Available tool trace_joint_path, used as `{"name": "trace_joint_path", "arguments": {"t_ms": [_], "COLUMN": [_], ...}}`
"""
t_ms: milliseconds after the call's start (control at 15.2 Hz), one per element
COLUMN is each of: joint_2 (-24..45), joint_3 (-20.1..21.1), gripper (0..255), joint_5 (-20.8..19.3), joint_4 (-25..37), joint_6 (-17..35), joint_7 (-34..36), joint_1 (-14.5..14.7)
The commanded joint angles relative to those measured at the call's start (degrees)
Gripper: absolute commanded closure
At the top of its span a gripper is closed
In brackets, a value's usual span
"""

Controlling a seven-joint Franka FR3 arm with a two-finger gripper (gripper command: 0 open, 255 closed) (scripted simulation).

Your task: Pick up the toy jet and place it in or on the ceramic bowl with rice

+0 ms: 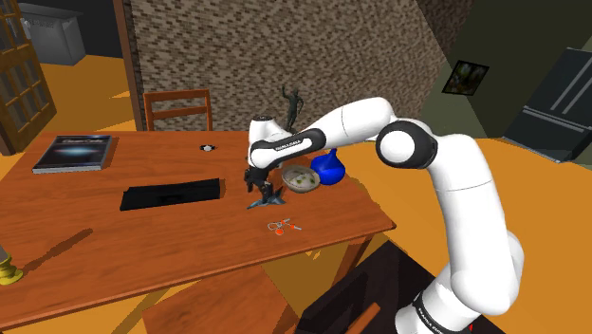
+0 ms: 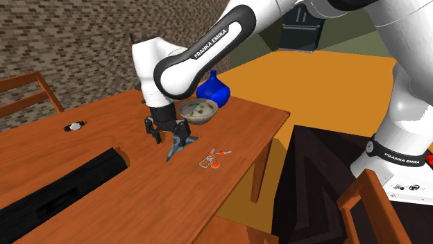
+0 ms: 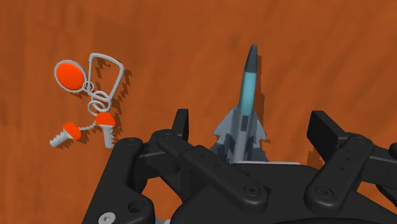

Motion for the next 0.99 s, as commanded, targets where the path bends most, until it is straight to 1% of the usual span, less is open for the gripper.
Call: {"name": "trace_joint_path", "arguments": {"t_ms": [0, 330, 858, 924], "joint_2": [1.5, 4.0, 4.0, 4.0], "joint_3": [-0.3, -0.8, -0.8, -0.8], "gripper": [0, 0, 0, 255], "joint_5": [-0.2, -0.7, -0.6, -0.6], "joint_4": [0.9, 0.7, 0.7, 0.7], "joint_6": [0.5, 3.3, 3.3, 3.3], "joint_7": [0.5, 0.8, 0.8, 0.8], "joint_1": [0.3, 0.5, 0.5, 0.5]}}
